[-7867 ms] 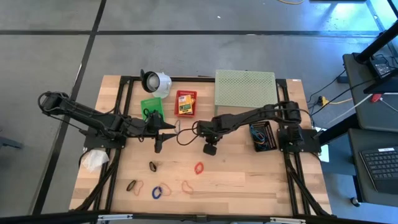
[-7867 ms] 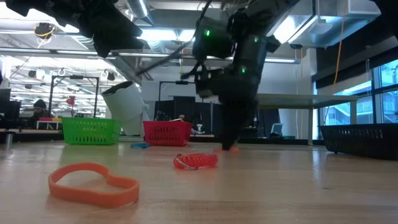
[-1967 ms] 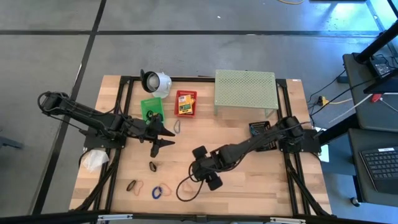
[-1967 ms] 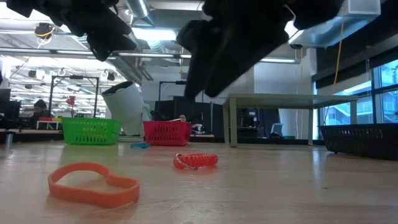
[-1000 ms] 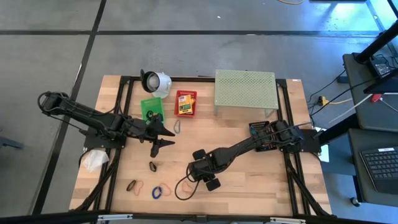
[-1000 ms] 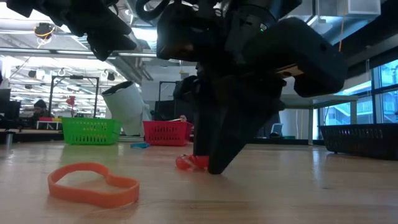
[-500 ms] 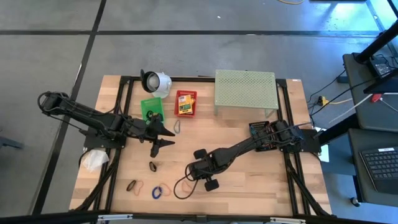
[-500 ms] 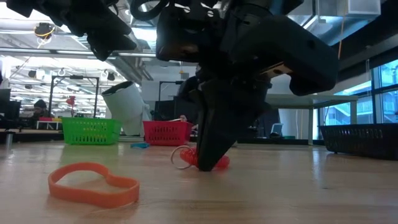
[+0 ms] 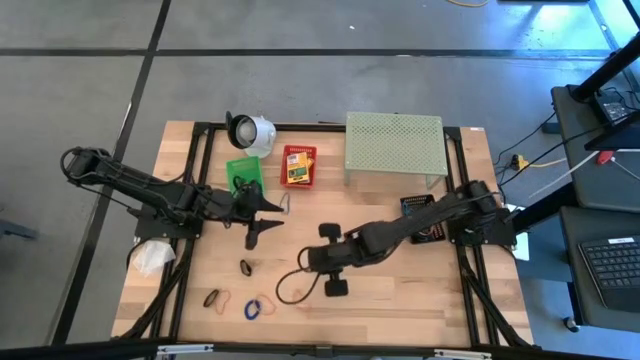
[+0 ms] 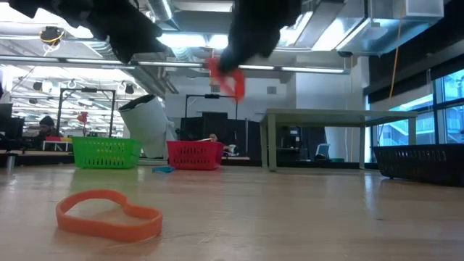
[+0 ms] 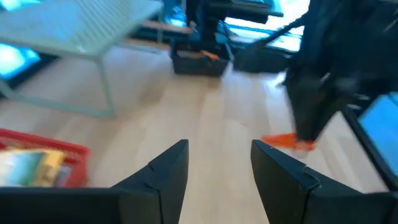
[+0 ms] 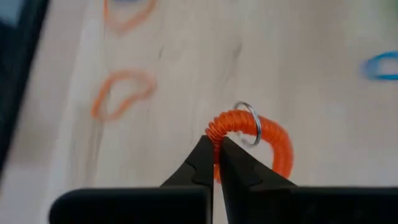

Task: Pick & Place Office Desk Supplies
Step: Put the orange spring keychain into the green basket

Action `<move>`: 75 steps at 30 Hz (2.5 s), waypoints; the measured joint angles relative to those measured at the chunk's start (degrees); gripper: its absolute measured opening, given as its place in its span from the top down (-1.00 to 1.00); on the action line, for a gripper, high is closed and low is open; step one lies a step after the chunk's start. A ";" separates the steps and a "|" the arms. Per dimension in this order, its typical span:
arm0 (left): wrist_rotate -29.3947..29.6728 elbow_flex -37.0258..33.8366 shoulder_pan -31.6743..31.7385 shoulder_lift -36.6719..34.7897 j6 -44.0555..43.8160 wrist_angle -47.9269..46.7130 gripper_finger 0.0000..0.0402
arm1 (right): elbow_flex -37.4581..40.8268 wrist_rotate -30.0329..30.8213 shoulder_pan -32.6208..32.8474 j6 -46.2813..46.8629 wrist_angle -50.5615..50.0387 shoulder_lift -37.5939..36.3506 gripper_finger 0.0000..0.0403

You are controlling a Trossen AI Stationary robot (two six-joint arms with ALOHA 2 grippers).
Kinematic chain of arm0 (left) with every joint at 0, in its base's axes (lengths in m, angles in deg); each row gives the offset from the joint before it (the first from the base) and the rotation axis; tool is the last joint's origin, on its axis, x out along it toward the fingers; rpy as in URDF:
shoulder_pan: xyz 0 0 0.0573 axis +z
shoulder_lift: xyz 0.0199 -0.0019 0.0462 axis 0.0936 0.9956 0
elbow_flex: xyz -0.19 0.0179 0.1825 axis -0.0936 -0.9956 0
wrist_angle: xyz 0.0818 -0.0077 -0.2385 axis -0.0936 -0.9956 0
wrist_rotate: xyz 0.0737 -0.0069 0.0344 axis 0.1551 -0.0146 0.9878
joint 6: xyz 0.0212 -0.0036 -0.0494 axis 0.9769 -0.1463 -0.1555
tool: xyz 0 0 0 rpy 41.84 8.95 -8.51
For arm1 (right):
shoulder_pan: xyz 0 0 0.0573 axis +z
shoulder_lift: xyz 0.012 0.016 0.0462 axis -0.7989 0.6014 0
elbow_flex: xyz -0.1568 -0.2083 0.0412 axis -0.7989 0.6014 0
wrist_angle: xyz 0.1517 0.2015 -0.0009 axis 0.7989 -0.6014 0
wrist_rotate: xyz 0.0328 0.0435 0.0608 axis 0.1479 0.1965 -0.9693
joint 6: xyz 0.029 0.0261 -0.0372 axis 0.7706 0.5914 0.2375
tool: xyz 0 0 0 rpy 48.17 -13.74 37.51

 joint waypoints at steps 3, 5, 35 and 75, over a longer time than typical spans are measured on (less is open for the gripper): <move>3.10 0.00 0.00 0.00 2.20 2.55 0.16 | -0.04 3.69 0.50 3.76 0.75 -4.25 0.97; 3.15 0.00 0.00 0.07 3.18 4.64 0.16 | -0.04 6.52 1.28 6.49 1.73 -7.06 0.97; -22.55 0.00 0.00 26.07 1.31 78.29 -0.16 | -0.13 13.90 8.51 -13.86 41.18 -15.98 0.97; -37.02 9.44 -0.85 27.95 -3.85 71.43 0.41 | -0.27 5.36 3.29 -11.39 43.02 -12.95 0.97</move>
